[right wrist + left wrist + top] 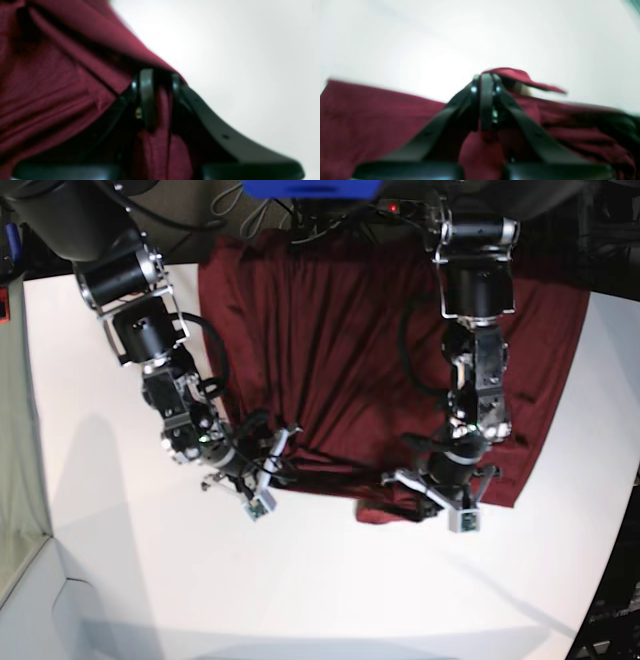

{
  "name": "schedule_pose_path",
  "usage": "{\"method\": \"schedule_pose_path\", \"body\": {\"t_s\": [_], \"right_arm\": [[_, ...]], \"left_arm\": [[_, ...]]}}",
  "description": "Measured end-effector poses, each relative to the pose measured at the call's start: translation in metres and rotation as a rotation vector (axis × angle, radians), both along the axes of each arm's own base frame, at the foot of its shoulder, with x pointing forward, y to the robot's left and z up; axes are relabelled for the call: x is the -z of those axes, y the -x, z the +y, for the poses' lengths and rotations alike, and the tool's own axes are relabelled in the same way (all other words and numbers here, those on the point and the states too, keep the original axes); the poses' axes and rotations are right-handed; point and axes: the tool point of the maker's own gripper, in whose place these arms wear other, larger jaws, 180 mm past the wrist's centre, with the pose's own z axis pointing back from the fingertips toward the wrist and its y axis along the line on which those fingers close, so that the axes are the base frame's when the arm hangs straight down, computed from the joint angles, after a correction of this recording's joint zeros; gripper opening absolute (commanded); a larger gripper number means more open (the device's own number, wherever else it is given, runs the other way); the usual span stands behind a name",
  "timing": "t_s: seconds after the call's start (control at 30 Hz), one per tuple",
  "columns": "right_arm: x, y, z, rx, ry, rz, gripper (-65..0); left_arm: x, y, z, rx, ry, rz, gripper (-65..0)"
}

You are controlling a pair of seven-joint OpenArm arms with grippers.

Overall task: Layout the t-shirt on the table in an organized manner, then fold the t-shirt properly
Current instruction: 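Move the left gripper to the shirt hem beside the right gripper and grasp, then hold the hem with both grippers and pull it apart to spread the shirt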

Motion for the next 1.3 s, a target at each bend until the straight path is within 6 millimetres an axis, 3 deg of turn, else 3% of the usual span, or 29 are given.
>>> {"method": "schedule_pose_path", "body": {"t_s": [0.07, 0.17, 0.3, 0.4, 0.77, 0.87, 0.97, 1.1, 1.27, 1.3], "right_arm": [[0.000, 0.000, 0.000, 0.000, 0.001, 0.000, -57.3], [0.000, 0.000, 0.000, 0.000, 0.000, 0.000, -57.3], [0.000, 0.000, 0.000, 0.000, 0.001, 0.000, -57.3], [0.000, 0.000, 0.000, 0.000, 0.000, 0.000, -57.3], [0.000, 0.000, 0.000, 0.000, 0.000, 0.000, -57.3], [0.000, 0.000, 0.000, 0.000, 0.001, 0.000, -57.3], [-0.002, -0.003, -0.001, 0.000, 0.008, 0.002, -57.3], [-0.002, -0.004, -0.002, 0.000, 0.015, 0.006, -57.3], [-0.003, -0.005, -0.002, 0.001, 0.011, 0.002, -57.1], [-0.002, -0.005, -0.002, 0.000, 0.013, 0.001, -57.0]], "left_arm": [[0.001, 0.001, 0.019, -0.062, 0.022, 0.008, -65.0], [-0.012, -0.008, 0.052, -0.151, 0.041, -0.026, -65.0], [-0.019, -0.011, 0.064, -0.185, 0.052, -0.041, -64.3], [-0.013, -0.008, 0.064, -0.187, 0.056, -0.023, -57.1], [-0.015, -0.009, 0.064, -0.196, 0.094, -0.036, -21.4], [-0.016, 0.004, 0.073, -0.231, 0.155, -0.056, -14.7], [-0.008, 0.032, 0.097, -0.274, 0.152, -0.042, -19.4], [0.019, 0.061, 0.093, -0.224, 0.140, 0.082, -33.8], [0.060, 0.075, 0.100, -0.220, 0.123, 0.181, -35.0], [0.060, 0.072, 0.102, -0.222, 0.130, 0.141, -35.0]]}}
